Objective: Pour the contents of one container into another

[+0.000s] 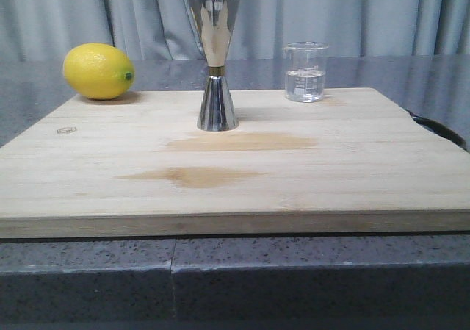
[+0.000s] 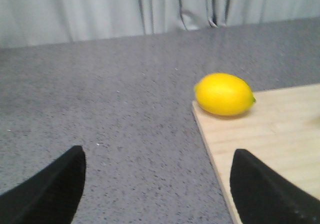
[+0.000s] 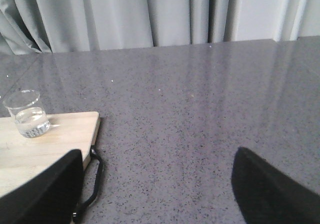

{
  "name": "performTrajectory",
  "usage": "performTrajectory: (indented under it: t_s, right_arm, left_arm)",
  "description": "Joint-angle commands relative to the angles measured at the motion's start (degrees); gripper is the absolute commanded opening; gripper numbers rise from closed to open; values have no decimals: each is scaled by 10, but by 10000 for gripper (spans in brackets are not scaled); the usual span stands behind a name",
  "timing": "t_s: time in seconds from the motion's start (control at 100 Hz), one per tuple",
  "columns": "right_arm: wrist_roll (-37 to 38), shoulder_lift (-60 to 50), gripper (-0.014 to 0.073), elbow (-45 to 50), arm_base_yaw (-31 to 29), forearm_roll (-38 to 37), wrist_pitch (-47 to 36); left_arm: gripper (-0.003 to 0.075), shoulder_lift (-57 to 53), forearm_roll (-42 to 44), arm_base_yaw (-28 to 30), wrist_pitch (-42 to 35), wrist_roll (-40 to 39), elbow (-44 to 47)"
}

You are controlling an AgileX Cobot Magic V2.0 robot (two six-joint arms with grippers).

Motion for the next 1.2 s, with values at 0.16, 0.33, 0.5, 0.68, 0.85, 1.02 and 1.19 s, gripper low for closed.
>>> performTrajectory:
  t_s: [0.16, 0.33, 0.5, 0.68, 0.85, 1.02, 1.19]
  right_arm:
    - [-5, 37, 531, -27, -3, -3, -23]
    - [-5, 38, 531, -27, -3, -3, -24]
    - [-5, 38, 531, -27, -3, -3, -24]
    - [-5, 38, 531, -27, -3, -3, -24]
    - [-5, 38, 531, -27, -3, -3, -24]
    - [-5, 38, 531, -27, -3, -3, -24]
    - [-5, 38, 531, -27, -3, -3, -24]
  left_arm:
    - [555, 110, -234, -74, 0, 228, -36]
    - [555, 183, -388, -135, 5, 421, -36]
    - [555, 263, -470, -160, 6, 531, -37]
    - [555, 335, -533, -128, 40, 605, -41]
    - [555, 391, -618, -68, 144, 717, -55]
    - [555, 446, -704, -44, 221, 851, -55]
    - [555, 501, -779, -45, 285, 943, -55]
